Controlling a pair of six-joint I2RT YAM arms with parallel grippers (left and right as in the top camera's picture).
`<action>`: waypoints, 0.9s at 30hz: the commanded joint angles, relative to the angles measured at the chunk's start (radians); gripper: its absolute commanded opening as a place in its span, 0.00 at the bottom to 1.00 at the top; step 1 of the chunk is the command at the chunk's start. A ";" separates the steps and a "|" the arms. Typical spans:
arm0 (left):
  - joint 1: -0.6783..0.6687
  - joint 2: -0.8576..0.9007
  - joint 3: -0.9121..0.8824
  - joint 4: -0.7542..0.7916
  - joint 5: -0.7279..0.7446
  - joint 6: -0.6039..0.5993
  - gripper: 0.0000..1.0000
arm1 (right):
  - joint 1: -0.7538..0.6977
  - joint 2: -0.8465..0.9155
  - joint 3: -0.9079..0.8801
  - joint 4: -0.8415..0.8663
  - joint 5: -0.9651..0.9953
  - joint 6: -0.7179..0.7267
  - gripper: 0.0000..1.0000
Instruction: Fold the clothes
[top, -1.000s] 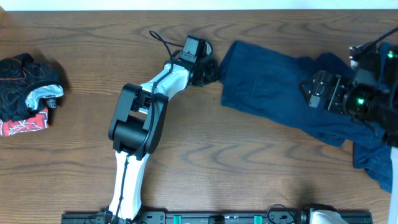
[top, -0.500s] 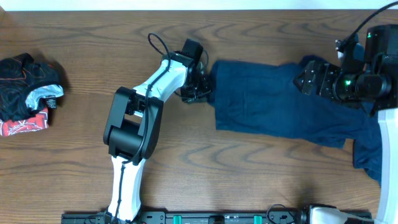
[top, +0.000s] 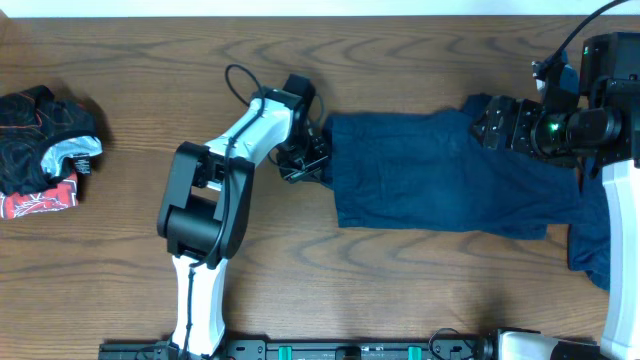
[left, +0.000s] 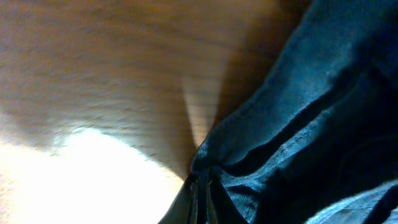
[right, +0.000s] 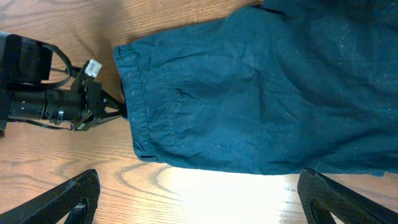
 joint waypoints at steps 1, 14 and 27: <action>0.032 0.137 -0.152 -0.021 -0.224 -0.042 0.06 | 0.004 0.000 0.010 0.002 0.010 -0.023 0.99; 0.084 -0.091 -0.554 0.214 -0.238 -0.086 0.06 | 0.004 0.000 0.010 0.004 0.006 -0.034 0.99; 0.150 -0.419 -0.836 0.275 -0.325 -0.118 0.06 | 0.089 0.000 0.010 0.004 -0.005 -0.033 0.99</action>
